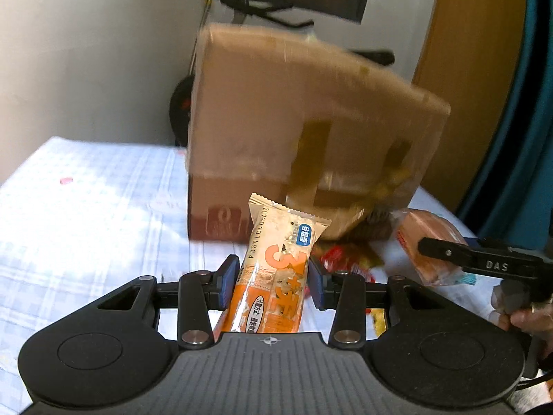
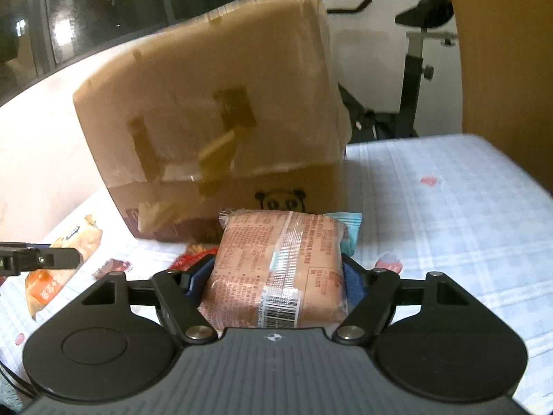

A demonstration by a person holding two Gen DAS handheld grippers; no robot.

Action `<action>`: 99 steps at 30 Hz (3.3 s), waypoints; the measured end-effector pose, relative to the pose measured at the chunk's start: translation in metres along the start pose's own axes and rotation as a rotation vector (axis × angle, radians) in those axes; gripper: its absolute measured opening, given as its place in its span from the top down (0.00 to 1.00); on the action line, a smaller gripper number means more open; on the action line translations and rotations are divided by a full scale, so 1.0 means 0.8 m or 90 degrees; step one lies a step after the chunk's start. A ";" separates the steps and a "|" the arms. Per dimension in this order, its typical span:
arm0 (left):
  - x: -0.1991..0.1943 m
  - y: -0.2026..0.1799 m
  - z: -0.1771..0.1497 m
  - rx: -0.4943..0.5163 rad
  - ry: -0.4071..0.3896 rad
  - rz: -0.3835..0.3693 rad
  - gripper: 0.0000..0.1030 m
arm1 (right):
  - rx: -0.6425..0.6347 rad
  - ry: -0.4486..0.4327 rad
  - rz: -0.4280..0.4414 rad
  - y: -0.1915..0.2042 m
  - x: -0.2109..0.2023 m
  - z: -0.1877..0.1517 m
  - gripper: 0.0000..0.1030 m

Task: Organize snacks
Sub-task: 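Lift the wafer bar and bread loaf and carry them over the box, then open both tools releasing the wafer bar and bread loaf into the box, then move both tools back down to the remaining snacks beside the box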

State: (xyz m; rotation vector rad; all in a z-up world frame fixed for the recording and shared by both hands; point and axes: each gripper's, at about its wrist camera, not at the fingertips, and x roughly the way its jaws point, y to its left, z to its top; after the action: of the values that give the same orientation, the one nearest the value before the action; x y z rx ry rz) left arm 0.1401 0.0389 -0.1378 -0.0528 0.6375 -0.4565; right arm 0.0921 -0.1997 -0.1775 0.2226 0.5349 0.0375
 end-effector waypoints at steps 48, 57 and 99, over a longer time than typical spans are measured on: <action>0.051 -0.012 0.233 0.066 -0.106 0.047 0.51 | -0.023 -0.073 0.019 0.022 0.063 0.264 0.22; -0.021 0.019 0.210 0.073 -0.108 0.046 0.51 | -0.049 -0.135 0.062 0.034 -0.005 0.239 0.22; -0.004 0.035 0.001 -0.036 0.073 0.072 0.51 | -0.253 0.178 0.117 0.044 0.030 -0.039 0.37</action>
State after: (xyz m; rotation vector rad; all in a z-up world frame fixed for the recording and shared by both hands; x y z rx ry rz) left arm 0.1493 0.0655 -0.1401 -0.0447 0.7623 -0.3333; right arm 0.0971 -0.1568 -0.2081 -0.1257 0.7713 0.3549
